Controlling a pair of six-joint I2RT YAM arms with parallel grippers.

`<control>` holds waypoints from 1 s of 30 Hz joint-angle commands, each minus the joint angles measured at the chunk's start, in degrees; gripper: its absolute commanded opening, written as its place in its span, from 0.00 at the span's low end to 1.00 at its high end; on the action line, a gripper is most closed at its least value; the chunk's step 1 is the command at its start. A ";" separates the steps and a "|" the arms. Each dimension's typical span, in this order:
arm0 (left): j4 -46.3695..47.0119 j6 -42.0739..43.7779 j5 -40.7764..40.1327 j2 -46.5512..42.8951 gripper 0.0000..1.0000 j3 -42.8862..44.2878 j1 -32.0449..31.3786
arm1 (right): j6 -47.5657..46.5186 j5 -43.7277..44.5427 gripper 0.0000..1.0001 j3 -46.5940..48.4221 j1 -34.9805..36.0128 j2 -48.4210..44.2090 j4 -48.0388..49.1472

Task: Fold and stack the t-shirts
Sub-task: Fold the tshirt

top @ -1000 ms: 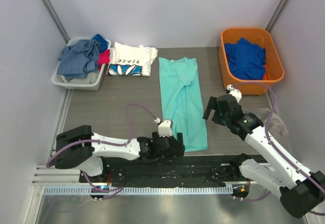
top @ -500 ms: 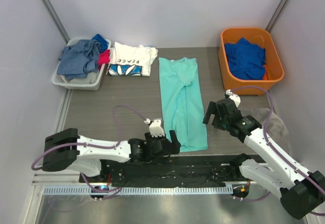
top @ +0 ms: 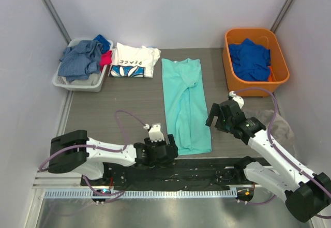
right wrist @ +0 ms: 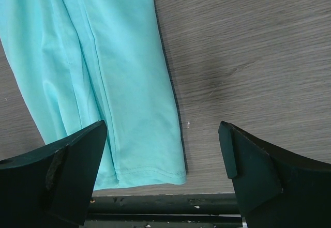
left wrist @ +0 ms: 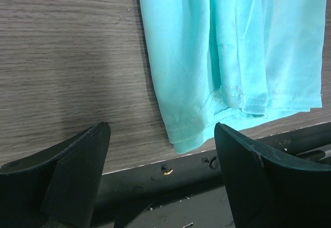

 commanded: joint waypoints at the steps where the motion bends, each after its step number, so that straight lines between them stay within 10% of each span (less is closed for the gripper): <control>1: -0.50 -3.28 -3.11 1.93 0.86 -0.05 -0.17 | -0.48 -0.31 1.00 -0.09 0.35 0.48 1.61; 24: 6.79 -1.53 2.17 9.06 0.37 2.33 -0.87 | 0.39 -1.89 0.99 -0.45 0.27 -0.49 0.64; 30: 1.27 -2.93 0.51 4.75 0.00 1.62 -1.31 | 0.92 -2.33 1.00 -1.41 0.35 -0.49 1.25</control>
